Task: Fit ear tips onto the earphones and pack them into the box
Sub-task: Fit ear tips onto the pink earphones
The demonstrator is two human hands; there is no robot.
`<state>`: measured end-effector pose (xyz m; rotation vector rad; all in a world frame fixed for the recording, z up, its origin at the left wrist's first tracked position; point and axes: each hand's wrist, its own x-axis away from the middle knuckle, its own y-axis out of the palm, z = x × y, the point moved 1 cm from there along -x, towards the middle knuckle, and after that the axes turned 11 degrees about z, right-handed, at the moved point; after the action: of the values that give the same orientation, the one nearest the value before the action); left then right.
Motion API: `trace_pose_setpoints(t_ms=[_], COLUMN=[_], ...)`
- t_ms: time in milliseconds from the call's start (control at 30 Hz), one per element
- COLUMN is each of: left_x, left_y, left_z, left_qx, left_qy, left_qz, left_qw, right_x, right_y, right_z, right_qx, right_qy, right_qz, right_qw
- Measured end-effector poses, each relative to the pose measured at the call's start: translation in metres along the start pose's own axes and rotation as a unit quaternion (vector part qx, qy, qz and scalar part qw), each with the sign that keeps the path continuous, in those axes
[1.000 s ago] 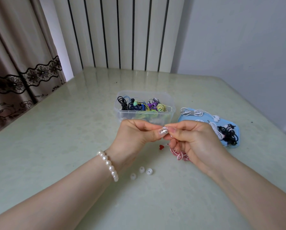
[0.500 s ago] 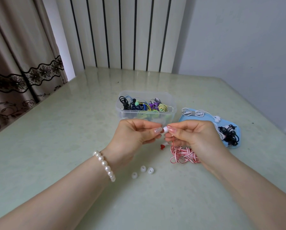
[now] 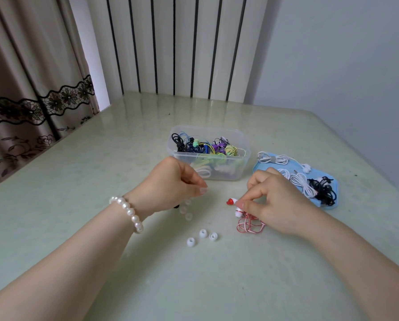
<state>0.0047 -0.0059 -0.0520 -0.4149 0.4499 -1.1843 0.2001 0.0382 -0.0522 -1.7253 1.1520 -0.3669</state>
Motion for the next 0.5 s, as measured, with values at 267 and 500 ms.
trace_pose_setpoints(t_ms=[267, 500], left_x=[-0.011, -0.013], left_y=[-0.017, -0.012], left_z=[-0.007, -0.014], left_qx=[-0.029, -0.102], left_qy=[0.003, 0.013], left_qz=[0.036, 0.035], left_qw=[0.999, 0.994], right_x=[-0.020, -0.021], right_y=[0.018, 0.032], right_z=[0.001, -0.003], right_qx=[-0.034, -0.011], right_qy=[0.102, 0.111], right_qz=[0.101, 0.022], right_qw=[0.989, 0.993])
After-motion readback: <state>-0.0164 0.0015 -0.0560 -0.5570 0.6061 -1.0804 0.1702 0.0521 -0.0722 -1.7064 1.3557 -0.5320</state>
